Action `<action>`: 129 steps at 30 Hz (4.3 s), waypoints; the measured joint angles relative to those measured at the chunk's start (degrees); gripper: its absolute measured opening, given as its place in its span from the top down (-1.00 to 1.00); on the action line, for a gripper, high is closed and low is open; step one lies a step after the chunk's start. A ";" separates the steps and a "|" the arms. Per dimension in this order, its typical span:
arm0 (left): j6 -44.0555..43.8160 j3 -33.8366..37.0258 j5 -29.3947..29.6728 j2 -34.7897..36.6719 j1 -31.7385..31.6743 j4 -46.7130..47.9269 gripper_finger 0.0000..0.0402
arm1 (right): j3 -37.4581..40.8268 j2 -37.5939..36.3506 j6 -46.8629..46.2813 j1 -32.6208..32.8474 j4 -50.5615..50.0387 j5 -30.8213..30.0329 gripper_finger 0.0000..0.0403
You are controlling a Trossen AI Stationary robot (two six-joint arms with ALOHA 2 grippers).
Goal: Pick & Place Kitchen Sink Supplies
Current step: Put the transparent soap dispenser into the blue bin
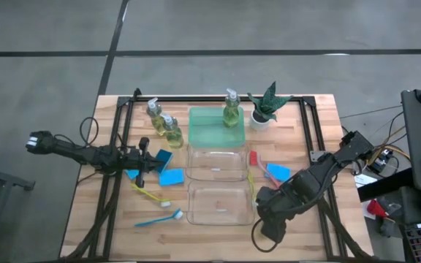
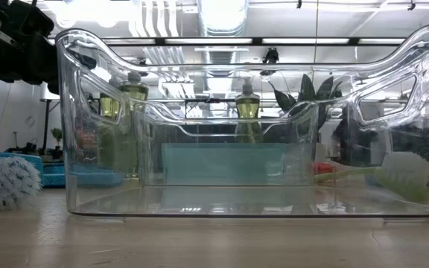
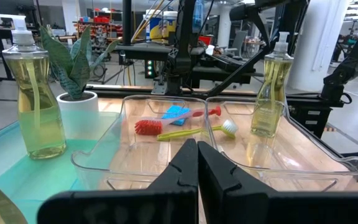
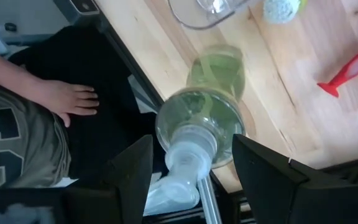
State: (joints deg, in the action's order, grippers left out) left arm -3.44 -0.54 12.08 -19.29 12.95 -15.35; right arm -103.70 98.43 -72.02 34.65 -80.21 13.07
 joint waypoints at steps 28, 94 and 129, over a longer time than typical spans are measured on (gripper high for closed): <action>0.02 -0.02 0.00 0.00 -0.02 0.00 1.00 | 2.73 0.00 -1.54 1.44 0.02 3.64 -0.07; 0.00 0.00 0.00 0.01 0.00 0.02 1.00 | 0.85 -4.30 6.83 -1.55 -6.60 2.03 0.46; 0.02 0.00 0.00 0.02 -0.02 0.02 1.00 | 0.85 -22.97 16.72 -19.85 -9.79 1.85 0.46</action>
State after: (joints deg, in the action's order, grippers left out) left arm -3.42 -0.54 12.08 -19.27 12.93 -15.33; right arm -102.85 75.46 -55.30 14.81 -90.01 14.92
